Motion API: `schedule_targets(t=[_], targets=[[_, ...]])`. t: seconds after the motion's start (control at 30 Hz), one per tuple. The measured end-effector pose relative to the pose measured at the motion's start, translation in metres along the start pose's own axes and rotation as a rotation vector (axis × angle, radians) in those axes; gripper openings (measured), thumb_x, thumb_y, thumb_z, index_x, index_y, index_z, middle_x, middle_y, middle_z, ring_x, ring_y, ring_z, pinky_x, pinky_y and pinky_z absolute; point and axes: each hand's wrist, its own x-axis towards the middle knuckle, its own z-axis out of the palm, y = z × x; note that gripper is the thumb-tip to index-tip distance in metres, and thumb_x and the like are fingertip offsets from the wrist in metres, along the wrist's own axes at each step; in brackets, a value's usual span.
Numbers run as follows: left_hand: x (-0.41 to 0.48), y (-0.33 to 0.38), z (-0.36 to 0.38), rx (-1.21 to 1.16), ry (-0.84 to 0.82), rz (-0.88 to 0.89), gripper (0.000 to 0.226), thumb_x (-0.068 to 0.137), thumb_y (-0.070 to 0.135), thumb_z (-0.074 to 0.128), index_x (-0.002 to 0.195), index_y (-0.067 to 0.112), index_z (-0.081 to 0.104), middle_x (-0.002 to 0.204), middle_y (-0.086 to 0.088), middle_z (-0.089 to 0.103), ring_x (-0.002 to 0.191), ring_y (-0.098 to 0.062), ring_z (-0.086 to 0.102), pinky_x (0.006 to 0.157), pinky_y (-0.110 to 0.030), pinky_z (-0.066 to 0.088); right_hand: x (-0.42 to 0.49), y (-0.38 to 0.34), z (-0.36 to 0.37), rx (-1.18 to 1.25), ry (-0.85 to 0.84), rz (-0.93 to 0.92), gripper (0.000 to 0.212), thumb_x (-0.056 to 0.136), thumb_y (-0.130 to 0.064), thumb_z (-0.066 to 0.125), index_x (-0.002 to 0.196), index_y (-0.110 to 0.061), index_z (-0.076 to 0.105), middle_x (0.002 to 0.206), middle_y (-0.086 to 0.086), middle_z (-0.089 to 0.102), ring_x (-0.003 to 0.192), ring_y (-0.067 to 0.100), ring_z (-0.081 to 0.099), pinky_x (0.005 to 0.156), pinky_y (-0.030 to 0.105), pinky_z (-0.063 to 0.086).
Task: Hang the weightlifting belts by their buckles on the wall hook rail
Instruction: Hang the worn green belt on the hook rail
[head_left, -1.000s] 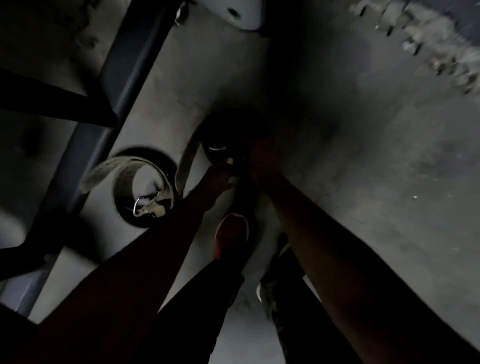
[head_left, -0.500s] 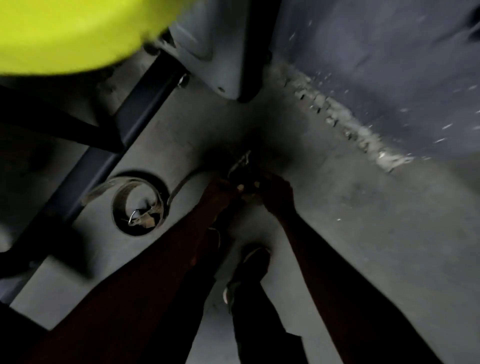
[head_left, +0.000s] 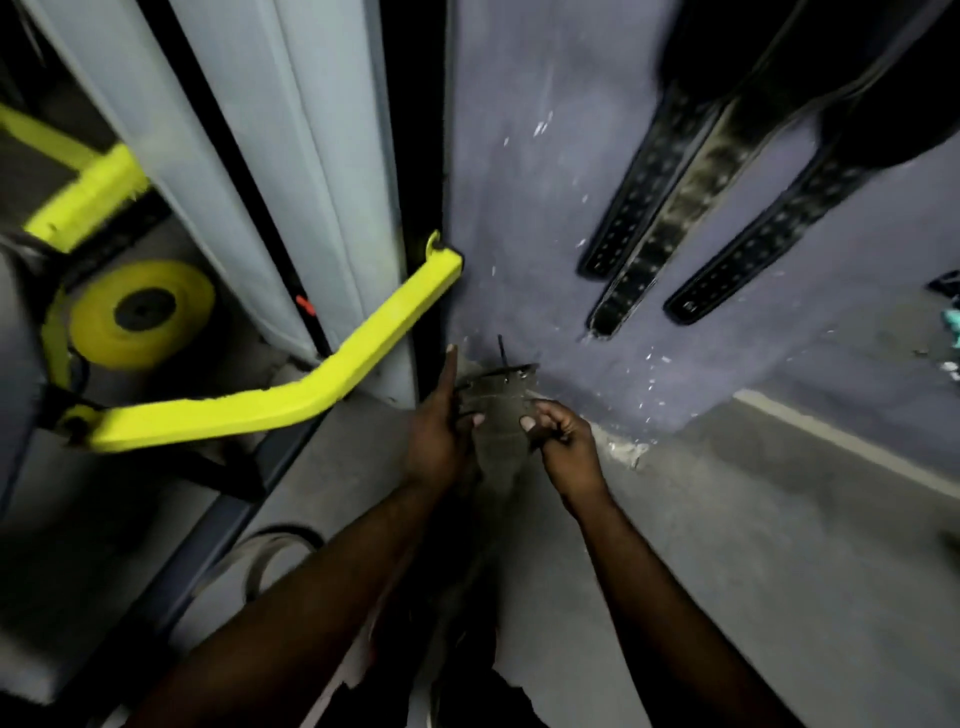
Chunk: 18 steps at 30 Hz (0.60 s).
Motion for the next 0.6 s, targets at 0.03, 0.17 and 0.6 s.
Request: schedule_targets(t=[0.03,0.17,0.6], targets=[[0.001,0.008,0.001,0.047,0.005,0.041,0.08,0.092,0.028,0.061,0.157,0.033,0.015,0.138,0.023,0.054,0.116,-0.009,0.059,0.093,-0.027,0.05,-0.001,-0.015,-0.007,0.016,-0.003,-0.029,0.018,0.089,-0.003,0.065,0.1,-0.014,0.074,0.09,0.0,0.073,0.081,0.009,0.065,0.08,0.037,0.054],[0.017,0.089,-0.016,-0.052,0.159,-0.018,0.066,0.091,0.021,0.069,0.148,0.016,0.036,0.101,-0.015,0.069,0.084,-0.015,0.063,0.071,-0.017,0.045,0.0,-0.078,-0.045,0.087,0.005,-0.094,0.019,0.09,-0.01,0.065,0.108,-0.012,0.073,0.103,0.007,0.076,0.093,0.017,0.068,0.092,0.045,0.055],[0.082,0.28,0.004,-0.167,-0.284,-0.132,0.054,0.081,0.072,0.058,0.088,0.02,0.075,0.078,0.003,0.076,0.074,-0.017,0.069,0.074,-0.038,0.061,0.004,-0.21,-0.147,0.165,-0.023,-0.314,0.024,0.097,0.0,0.055,0.121,0.003,0.055,0.103,0.015,0.066,0.086,0.02,0.064,0.072,0.03,0.057]])
